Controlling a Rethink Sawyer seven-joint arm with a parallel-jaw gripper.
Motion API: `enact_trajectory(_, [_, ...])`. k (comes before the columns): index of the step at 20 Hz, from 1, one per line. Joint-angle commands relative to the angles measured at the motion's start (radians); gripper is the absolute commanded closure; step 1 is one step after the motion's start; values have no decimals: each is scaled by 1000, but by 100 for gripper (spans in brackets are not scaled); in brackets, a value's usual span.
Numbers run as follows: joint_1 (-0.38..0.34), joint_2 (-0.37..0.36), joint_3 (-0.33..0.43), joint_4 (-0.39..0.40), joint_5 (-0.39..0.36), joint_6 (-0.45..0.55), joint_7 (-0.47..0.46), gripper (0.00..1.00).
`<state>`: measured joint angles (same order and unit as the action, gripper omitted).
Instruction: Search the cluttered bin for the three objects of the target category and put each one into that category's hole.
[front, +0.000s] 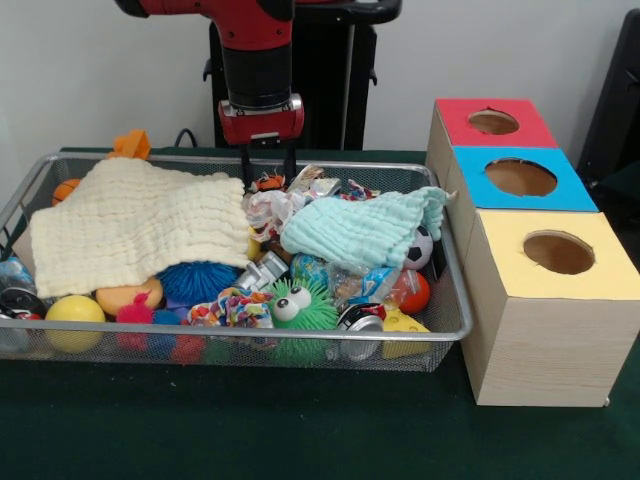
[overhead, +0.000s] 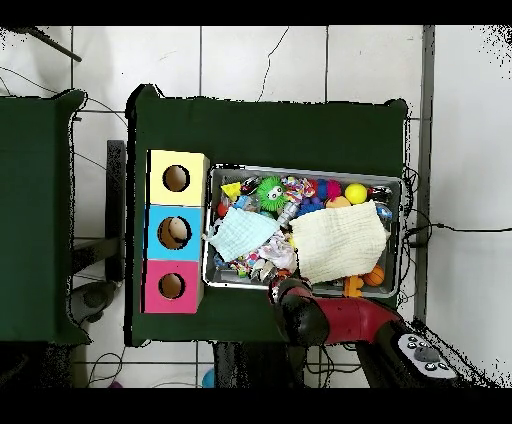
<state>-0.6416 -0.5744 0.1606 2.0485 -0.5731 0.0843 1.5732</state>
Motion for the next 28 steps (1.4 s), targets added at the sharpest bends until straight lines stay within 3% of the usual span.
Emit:
enact_trajectory(1, [6, 51, 29, -96, -57, -10, 54, 0])
enact_trajectory(18, [-2, 40, 38, -85, -56, -8, 52, 0])
enact_trajectory(19, [-4, 40, 40, -84, -57, -9, 51, 100])
enact_trajectory(28, [-4, 39, 40, -86, -54, 0, 55, 100])
